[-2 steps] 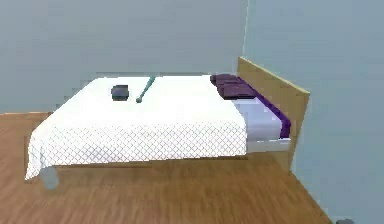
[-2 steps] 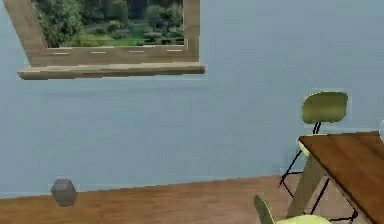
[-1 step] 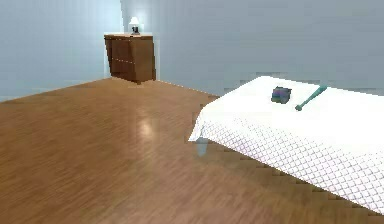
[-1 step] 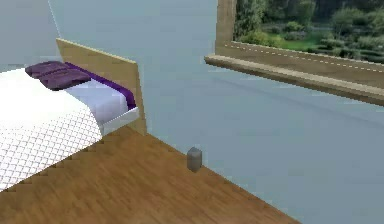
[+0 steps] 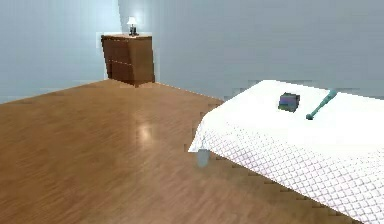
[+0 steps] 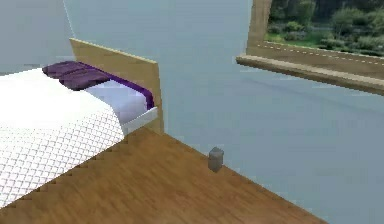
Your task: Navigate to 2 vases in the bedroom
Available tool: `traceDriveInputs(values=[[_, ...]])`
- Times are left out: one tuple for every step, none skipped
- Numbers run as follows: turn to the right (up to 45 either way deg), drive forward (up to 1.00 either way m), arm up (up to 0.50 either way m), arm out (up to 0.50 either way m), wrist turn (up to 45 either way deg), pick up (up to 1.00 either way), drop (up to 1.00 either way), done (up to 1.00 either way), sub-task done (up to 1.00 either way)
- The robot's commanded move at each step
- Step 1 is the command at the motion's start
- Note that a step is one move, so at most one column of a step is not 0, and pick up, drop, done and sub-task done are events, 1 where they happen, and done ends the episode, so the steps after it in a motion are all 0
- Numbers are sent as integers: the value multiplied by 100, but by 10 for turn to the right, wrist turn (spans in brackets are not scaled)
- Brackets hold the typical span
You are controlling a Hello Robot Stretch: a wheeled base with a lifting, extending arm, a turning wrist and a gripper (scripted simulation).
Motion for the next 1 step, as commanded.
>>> traceDriveInputs(values=[[450,0,0,0,0,0,0,0,0]])
